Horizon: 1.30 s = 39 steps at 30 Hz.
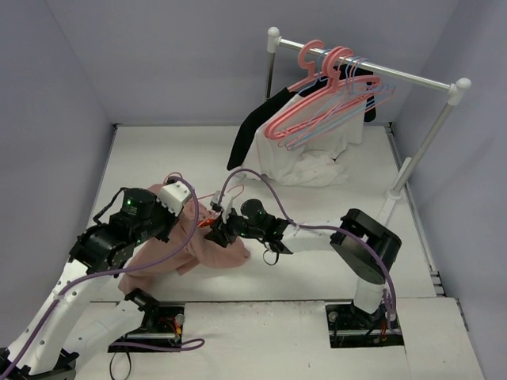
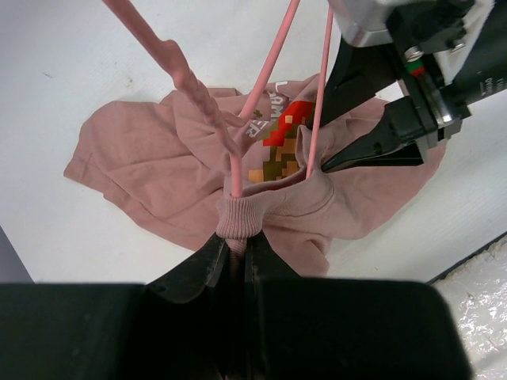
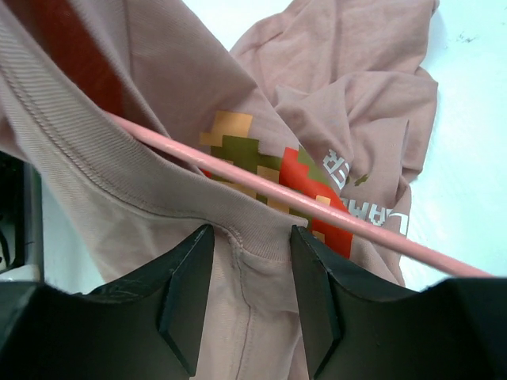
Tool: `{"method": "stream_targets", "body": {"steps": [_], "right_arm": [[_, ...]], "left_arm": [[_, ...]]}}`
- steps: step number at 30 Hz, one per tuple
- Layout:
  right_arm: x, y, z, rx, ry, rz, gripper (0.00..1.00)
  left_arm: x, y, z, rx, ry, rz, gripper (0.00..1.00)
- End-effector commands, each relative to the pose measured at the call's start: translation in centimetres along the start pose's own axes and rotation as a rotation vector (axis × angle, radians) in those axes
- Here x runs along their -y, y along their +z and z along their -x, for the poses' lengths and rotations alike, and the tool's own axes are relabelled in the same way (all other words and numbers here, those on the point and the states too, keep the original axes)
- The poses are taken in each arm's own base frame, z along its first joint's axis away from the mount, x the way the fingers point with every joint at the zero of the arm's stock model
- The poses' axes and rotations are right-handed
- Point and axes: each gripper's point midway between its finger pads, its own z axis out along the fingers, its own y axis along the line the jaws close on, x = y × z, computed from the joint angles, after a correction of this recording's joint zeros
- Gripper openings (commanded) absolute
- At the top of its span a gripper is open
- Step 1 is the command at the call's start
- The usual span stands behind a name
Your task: Place the t-shirt on the hanger
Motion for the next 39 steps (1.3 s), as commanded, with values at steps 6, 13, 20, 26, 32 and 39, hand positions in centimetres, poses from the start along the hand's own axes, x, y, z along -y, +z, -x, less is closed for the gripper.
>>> {"method": "stream_targets", "body": {"steps": [6,13,20,26,32,39], "right_arm": [[0.2,-0.2,4.7,0.122,-0.090,0.009,0.00],[4.4,-4.0,12.7,0.142,-0.367,-0.202,0.00],[7.7,-9.3,25.4,0.287,-0.654,-0.461,0.00],[7.0,-11.0,23.5,0.262,-0.669,-0.459,0.00],[4.6,-8.0,9.7,0.029,-0.550,-0.325,0.02],[0.6,-6.8,-1.0,-0.132,-0.376,-0.237,0.07]], "left_arm": [[-0.7,-1.3,3.7,0.110,-0.023,0.026,0.00],[-5.8,-2.8,9.0,0.138,-0.055,0.256,0.00],[-9.4,-5.4,17.4,0.264,-0.055,0.369,0.00],[-7.0,-5.0,17.4,0.337,-0.048,0.243,0.00],[-1.2,1.7,9.1,0.217,-0.114,0.059,0.00],[3.7,5.1,1.7,0.088,-0.182,-0.029,0.00]]}}
